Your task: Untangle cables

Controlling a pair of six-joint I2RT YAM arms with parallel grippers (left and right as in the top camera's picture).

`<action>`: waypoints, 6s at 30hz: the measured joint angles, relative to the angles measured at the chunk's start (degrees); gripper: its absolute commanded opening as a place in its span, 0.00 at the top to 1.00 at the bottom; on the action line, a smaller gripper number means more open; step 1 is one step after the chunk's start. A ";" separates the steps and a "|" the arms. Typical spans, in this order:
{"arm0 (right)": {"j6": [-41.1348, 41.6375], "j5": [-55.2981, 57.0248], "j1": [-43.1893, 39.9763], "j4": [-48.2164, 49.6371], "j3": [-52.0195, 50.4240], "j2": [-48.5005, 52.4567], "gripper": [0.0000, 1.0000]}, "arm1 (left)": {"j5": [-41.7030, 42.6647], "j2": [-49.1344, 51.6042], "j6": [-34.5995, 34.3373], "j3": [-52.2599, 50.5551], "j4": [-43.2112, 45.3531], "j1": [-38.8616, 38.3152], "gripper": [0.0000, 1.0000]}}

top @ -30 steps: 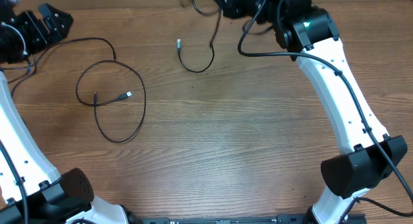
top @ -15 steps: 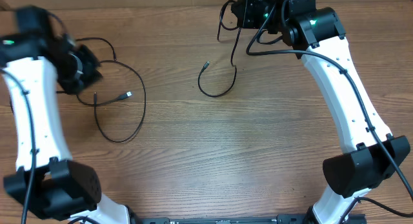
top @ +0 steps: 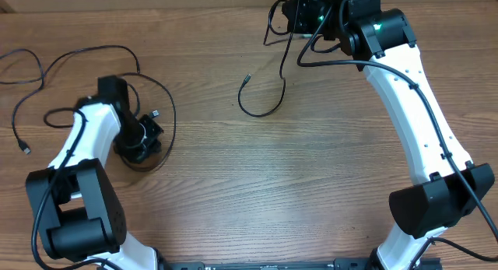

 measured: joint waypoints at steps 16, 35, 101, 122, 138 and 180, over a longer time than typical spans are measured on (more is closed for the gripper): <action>-0.02 0.13 0.00 -0.52 0.00 0.00 0.96 | -13.73 -1.22 -2.08 -12.07 33.94 -0.35 0.96; -0.02 0.74 0.00 -4.09 0.00 0.85 0.96 | -19.28 4.26 11.21 13.00 25.59 0.94 0.96; 1.60 -10.95 15.69 -8.87 -0.87 8.02 0.78 | -3.02 1.79 12.35 31.28 8.44 4.92 0.05; 1.57 7.89 -6.91 -25.68 0.11 8.02 0.00 | 15.10 1.42 19.12 31.93 8.15 -18.47 0.01; 1.49 9.01 -25.31 -34.36 1.01 7.80 0.00 | 4.33 1.42 3.58 31.95 -11.50 -40.26 0.00; 0.02 8.68 -25.38 -36.00 1.01 7.80 0.00 | -20.37 1.42 -42.73 -0.96 -3.17 -49.31 0.49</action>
